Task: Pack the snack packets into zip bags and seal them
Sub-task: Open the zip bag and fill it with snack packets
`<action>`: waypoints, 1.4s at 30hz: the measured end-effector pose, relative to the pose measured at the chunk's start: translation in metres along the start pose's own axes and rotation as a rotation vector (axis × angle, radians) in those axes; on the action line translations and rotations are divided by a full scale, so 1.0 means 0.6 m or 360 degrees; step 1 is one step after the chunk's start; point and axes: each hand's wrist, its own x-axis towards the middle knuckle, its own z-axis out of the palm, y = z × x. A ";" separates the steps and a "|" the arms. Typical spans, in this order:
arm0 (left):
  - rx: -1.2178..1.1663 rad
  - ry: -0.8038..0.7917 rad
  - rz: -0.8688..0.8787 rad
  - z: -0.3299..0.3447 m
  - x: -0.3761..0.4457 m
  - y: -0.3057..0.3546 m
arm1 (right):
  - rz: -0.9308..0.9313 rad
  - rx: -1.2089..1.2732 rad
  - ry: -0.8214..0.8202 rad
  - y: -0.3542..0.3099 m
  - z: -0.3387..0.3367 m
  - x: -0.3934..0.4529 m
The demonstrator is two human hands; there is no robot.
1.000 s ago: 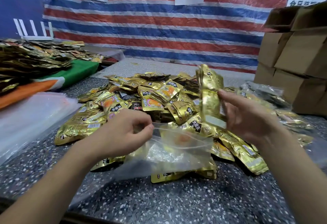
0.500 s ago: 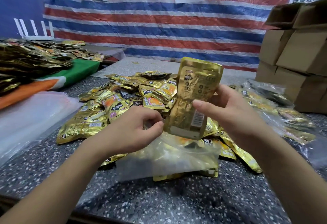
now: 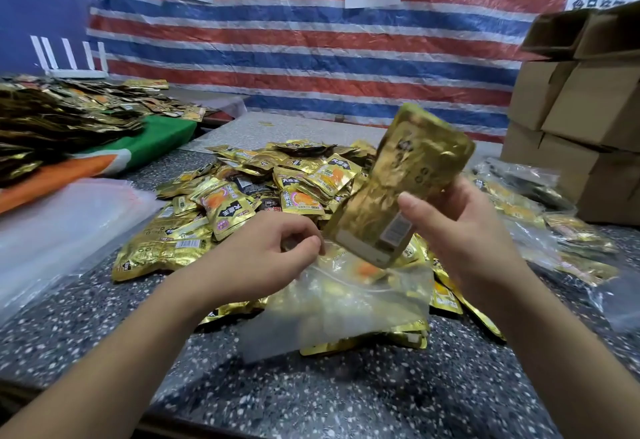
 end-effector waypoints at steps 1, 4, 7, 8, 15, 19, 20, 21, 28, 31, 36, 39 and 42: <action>-0.0001 -0.0011 0.0008 0.003 0.000 0.000 | -0.0013 0.0108 0.0040 -0.002 0.002 0.000; -0.0050 -0.0008 0.0017 0.007 -0.001 0.001 | -0.0030 0.0190 0.0043 -0.004 0.004 0.000; -0.0099 0.0024 0.0011 0.004 -0.003 0.003 | -0.0044 -0.0063 -0.0009 0.002 -0.003 -0.002; -0.0107 0.0038 0.0004 0.002 -0.003 0.002 | -0.0046 -0.0142 -0.0066 0.002 -0.008 -0.003; -0.0117 0.0038 0.0024 -0.003 -0.005 0.001 | -0.0015 -0.0689 -0.0575 -0.019 -0.036 -0.004; -0.0252 0.0082 0.0116 0.006 -0.011 -0.002 | 0.0049 -0.0807 -0.0567 -0.018 -0.035 0.002; -0.0397 0.0114 0.0099 0.010 -0.014 -0.003 | 0.0055 -0.0814 -0.0540 -0.014 -0.035 0.003; -0.0538 0.0142 0.0057 0.015 -0.016 -0.004 | 0.0057 -0.0813 -0.0515 -0.012 -0.035 0.003; -0.0822 0.0444 -0.0233 0.037 -0.013 -0.005 | 0.0168 -0.0865 -0.0541 -0.013 -0.032 0.002; -0.0937 0.0499 -0.0246 0.041 -0.008 0.002 | 0.0246 -0.1060 -0.0713 -0.020 -0.030 0.005; -0.0969 0.0535 -0.0245 0.043 -0.003 0.013 | 0.0283 -0.1230 -0.0825 -0.023 -0.017 0.006; -0.0953 0.0554 -0.0218 0.042 -0.003 0.016 | 0.0261 -0.1283 -0.0842 -0.024 -0.016 0.009; -0.0892 0.0529 -0.0177 0.040 -0.002 0.017 | 0.0260 -0.1365 -0.0884 -0.027 -0.020 0.008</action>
